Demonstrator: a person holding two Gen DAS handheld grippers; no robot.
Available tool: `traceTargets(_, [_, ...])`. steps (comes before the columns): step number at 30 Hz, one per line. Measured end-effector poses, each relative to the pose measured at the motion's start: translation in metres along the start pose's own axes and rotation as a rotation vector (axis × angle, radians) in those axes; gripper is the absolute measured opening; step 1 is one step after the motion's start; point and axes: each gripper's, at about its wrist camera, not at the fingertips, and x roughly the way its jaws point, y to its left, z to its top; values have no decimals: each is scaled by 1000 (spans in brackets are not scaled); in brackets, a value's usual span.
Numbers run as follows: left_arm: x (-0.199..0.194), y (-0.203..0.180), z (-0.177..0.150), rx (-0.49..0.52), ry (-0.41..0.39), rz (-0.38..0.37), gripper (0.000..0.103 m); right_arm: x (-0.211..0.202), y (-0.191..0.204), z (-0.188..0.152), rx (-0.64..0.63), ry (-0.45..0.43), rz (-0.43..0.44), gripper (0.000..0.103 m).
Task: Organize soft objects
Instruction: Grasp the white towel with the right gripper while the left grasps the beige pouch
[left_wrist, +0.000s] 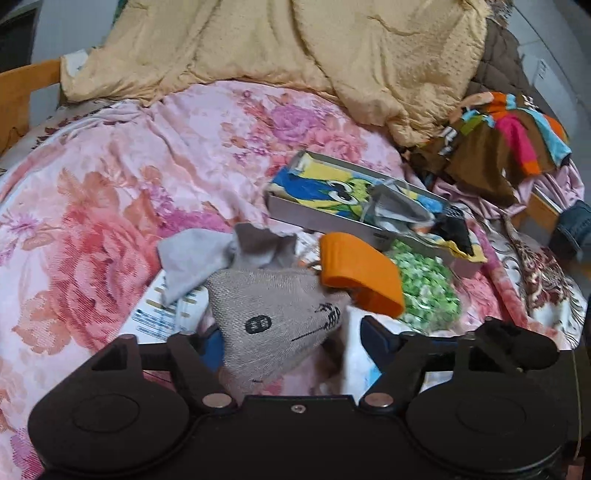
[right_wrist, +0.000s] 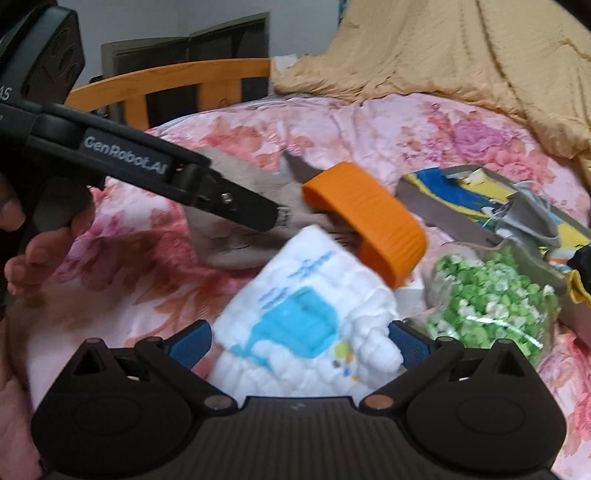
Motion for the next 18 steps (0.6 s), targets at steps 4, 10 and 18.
traceTargets(4, [2,-6,-3,19,31,-52,54,-5,-3,0,10,-35,-75,102])
traceTargets(10, [7,-15,-11,87,68,-53,51,0,-11,1,57,-9,-19,102])
traceTargets(18, [11,1,-8,-2,71,54,61,7,0,-3,-15,54,-66,100])
